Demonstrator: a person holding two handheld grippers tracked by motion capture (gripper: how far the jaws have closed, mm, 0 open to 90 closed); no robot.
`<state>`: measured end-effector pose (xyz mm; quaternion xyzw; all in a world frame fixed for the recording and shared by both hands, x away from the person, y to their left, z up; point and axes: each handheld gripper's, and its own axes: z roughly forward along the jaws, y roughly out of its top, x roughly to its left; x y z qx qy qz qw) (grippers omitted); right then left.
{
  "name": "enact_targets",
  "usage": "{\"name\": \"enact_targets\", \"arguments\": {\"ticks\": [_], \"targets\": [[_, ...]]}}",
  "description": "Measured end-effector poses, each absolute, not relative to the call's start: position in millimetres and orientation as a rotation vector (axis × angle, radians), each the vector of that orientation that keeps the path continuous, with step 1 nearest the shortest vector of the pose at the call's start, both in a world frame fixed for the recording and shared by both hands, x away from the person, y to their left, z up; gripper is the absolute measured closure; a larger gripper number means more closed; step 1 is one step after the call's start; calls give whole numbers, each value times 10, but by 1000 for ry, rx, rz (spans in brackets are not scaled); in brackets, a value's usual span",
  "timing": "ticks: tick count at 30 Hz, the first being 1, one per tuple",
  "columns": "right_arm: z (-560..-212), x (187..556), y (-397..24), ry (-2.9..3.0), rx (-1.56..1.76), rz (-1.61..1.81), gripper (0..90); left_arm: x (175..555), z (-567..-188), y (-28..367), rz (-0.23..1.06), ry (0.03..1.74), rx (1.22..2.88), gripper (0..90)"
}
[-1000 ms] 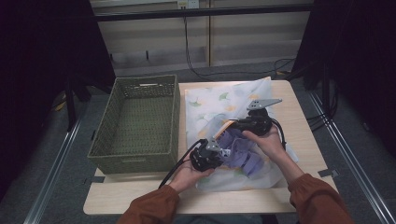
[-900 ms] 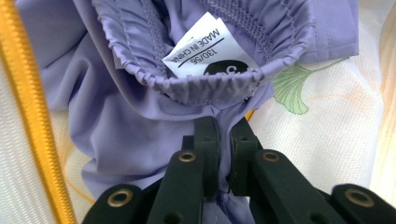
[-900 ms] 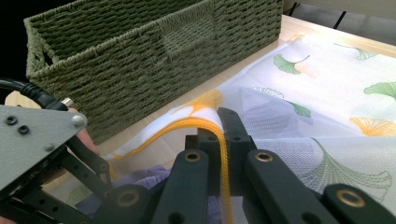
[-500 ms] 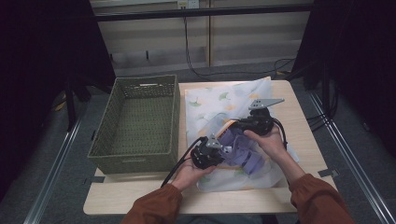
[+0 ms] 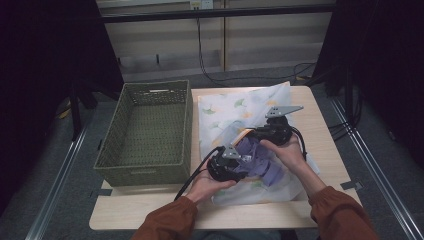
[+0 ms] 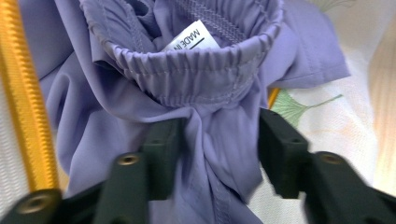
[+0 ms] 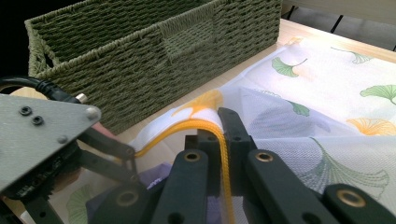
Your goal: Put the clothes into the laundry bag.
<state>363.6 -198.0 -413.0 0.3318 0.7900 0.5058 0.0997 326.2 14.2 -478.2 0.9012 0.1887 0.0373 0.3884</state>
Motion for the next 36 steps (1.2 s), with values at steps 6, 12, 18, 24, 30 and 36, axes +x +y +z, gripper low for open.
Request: {"name": "enact_targets", "arguments": {"ticks": [6,12,18,24,30,36], "targets": [[-4143,3643,-1976,2340,992,1488,883,3359,-4872,83,83,530,2270,252],[-4153,3645,-1951,2353,983,1475,885,3379,-4924,-2,97,545,2291,135],[-4164,3654,-1957,2353,986,1477,884,3475,-4904,-64,125,527,2380,219],[-4169,3668,-1982,2353,995,1475,887,3532,-4892,-57,215,577,2415,670],[-4136,3658,-2008,2340,990,1479,888,3546,-4886,-69,214,617,2365,800],[-4132,3651,-1982,2356,976,1482,889,3576,-4811,-75,217,630,2347,817]]}}
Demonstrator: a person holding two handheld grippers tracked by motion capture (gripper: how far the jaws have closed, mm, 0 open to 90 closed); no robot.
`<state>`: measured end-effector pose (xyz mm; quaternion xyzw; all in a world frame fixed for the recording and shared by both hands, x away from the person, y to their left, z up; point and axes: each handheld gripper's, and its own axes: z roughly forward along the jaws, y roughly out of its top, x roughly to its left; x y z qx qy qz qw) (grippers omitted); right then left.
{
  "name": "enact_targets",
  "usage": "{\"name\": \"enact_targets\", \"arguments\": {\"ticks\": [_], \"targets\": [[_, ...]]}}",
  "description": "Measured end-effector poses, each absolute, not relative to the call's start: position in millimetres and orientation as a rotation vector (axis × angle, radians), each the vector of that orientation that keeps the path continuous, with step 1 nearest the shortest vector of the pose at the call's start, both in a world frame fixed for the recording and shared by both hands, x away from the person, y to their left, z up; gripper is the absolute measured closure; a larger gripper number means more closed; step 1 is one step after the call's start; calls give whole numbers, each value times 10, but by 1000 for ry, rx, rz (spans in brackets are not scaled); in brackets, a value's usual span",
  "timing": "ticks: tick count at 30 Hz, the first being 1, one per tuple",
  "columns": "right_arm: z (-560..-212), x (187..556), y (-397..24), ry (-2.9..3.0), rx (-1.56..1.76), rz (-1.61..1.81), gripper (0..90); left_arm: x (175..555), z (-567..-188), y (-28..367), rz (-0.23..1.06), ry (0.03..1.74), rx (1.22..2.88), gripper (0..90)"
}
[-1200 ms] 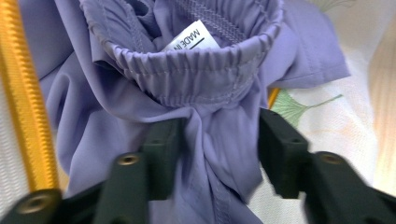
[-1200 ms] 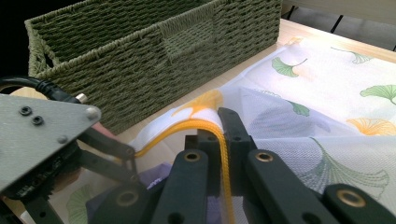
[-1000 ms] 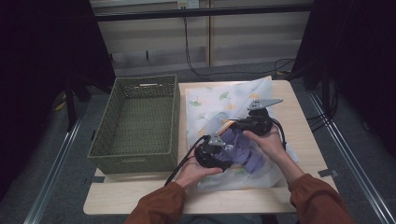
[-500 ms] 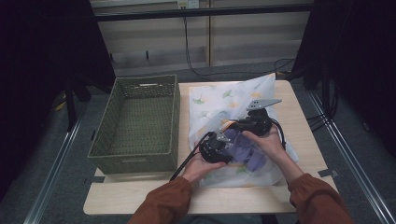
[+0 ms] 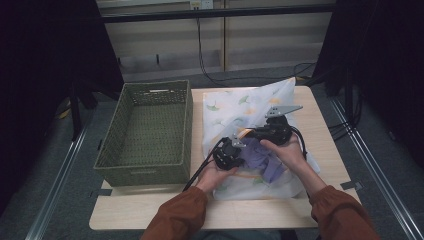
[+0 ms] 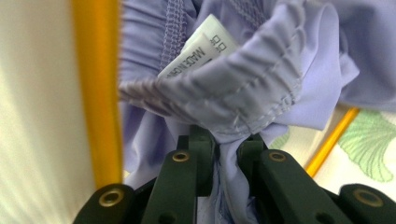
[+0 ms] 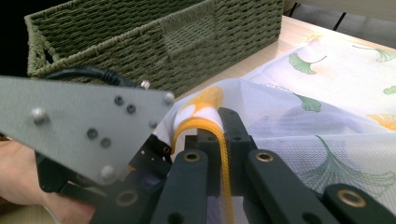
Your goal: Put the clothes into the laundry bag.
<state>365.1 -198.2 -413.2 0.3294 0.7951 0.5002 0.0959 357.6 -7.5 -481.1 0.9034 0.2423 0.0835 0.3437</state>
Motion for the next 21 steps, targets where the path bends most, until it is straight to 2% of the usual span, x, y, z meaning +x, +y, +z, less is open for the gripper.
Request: {"name": "enact_targets", "arguments": {"ticks": [21], "targets": [[-4096,3600,-1978,2357,963,1488,891,3725,-4718,-17,245,764,2172,825]]}}
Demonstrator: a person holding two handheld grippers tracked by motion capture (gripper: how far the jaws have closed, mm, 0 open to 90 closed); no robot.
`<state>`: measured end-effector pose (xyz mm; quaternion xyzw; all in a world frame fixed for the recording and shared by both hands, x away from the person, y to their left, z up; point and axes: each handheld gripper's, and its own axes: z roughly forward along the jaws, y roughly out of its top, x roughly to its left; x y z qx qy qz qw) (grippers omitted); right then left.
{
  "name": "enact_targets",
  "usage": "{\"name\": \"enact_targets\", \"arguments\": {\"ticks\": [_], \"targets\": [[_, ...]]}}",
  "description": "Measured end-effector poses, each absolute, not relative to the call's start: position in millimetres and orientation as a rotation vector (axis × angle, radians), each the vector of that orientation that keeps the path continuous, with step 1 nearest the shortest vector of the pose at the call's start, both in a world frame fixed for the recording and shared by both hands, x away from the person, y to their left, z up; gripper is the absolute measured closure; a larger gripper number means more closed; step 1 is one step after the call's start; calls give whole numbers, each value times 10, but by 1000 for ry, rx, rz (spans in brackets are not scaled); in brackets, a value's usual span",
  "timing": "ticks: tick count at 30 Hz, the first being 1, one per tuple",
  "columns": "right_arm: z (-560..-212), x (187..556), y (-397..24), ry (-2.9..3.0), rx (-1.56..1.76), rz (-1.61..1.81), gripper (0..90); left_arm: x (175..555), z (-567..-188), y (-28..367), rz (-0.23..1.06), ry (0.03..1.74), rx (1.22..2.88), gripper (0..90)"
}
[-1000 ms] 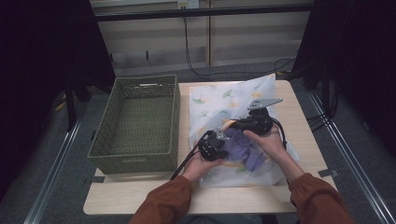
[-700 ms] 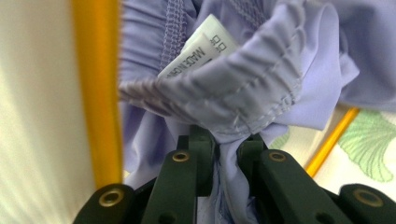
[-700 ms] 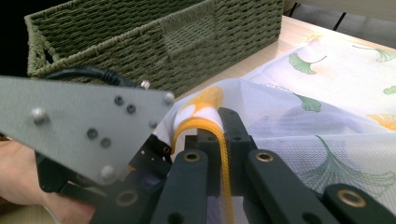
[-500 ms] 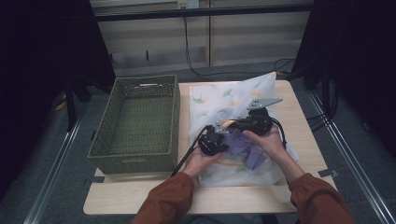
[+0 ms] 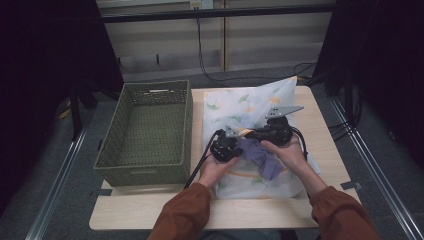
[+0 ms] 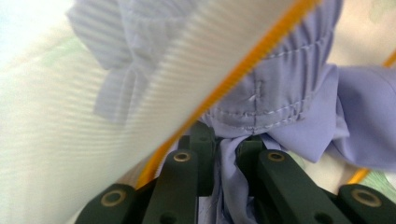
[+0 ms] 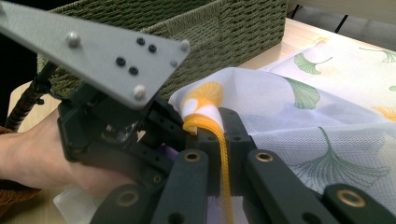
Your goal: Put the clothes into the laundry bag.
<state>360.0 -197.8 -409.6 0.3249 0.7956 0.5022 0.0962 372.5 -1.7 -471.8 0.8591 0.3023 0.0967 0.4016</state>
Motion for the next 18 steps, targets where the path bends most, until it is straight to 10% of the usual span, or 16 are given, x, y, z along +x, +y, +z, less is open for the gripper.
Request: {"name": "enact_targets", "arguments": {"ticks": [18], "targets": [[-4102,3562,-2037,2368,950,1493,891,3805,-4705,-60,276,799,2155,810]]}}
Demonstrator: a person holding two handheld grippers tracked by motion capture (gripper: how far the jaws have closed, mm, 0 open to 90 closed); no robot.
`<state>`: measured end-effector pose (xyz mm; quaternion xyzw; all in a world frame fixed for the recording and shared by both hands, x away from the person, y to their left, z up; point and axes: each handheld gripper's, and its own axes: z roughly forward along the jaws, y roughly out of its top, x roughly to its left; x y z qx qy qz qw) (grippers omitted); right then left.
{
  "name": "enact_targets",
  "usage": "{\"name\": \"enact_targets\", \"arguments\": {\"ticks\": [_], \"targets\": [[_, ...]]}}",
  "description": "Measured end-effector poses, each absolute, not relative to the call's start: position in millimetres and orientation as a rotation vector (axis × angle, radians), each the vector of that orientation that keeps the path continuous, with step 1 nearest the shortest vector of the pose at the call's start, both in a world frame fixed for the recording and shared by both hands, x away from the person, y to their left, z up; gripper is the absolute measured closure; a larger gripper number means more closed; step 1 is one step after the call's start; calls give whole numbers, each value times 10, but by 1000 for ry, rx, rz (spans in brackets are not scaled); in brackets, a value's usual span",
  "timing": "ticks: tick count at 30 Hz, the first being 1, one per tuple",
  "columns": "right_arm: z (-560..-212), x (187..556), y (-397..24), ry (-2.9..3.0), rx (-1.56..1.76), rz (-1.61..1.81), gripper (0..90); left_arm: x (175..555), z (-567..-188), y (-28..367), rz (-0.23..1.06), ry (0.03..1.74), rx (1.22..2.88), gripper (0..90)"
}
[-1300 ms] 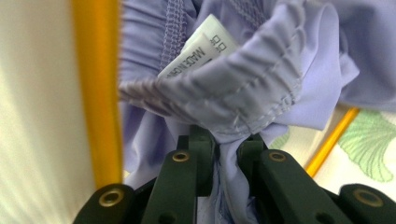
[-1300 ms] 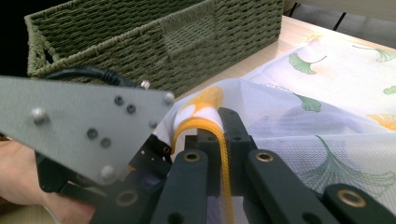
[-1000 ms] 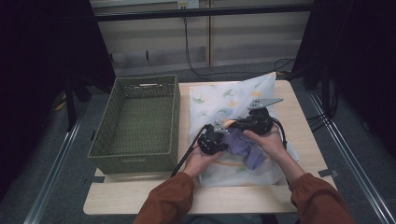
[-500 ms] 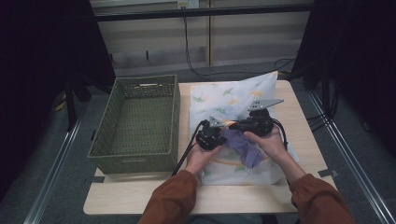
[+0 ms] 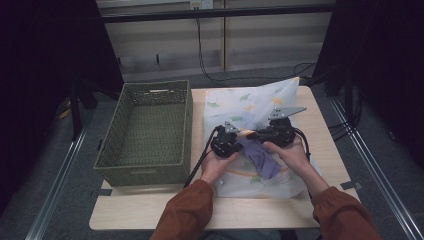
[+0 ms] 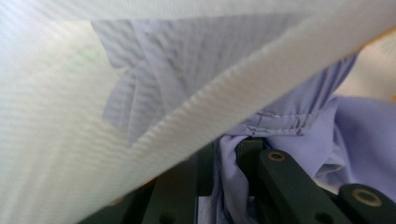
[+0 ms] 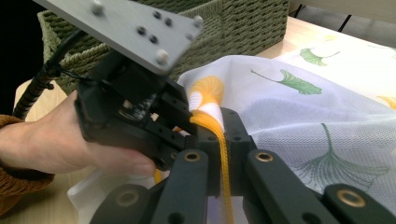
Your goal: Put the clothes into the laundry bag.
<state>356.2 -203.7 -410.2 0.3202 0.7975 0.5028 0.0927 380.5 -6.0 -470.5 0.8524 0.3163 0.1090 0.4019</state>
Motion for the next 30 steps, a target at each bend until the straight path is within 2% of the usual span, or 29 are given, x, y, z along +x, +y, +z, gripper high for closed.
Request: {"name": "enact_targets", "arguments": {"ticks": [5,10,14,21,23,26,30], "targets": [[-4119,3578,-2029,2380,939,1485,890,3703,-4822,-98,254,763,2193,709],[-4128,3598,-2051,2377,955,1483,890,3642,-4793,-60,249,742,2195,505],[-4129,3604,-2054,2375,953,1487,890,3551,-4676,24,248,695,2183,411],[-4120,3603,-2055,2372,951,1487,888,3313,-4490,37,218,592,2147,391],[-4118,3606,-2055,2369,950,1491,886,3226,-4474,-23,170,545,2131,396],[-4125,3613,-2059,2369,960,1490,887,3144,-4535,-166,130,479,2153,407],[-4123,3609,-2060,2368,958,1495,888,3157,-4707,-317,59,481,2150,430]]}}
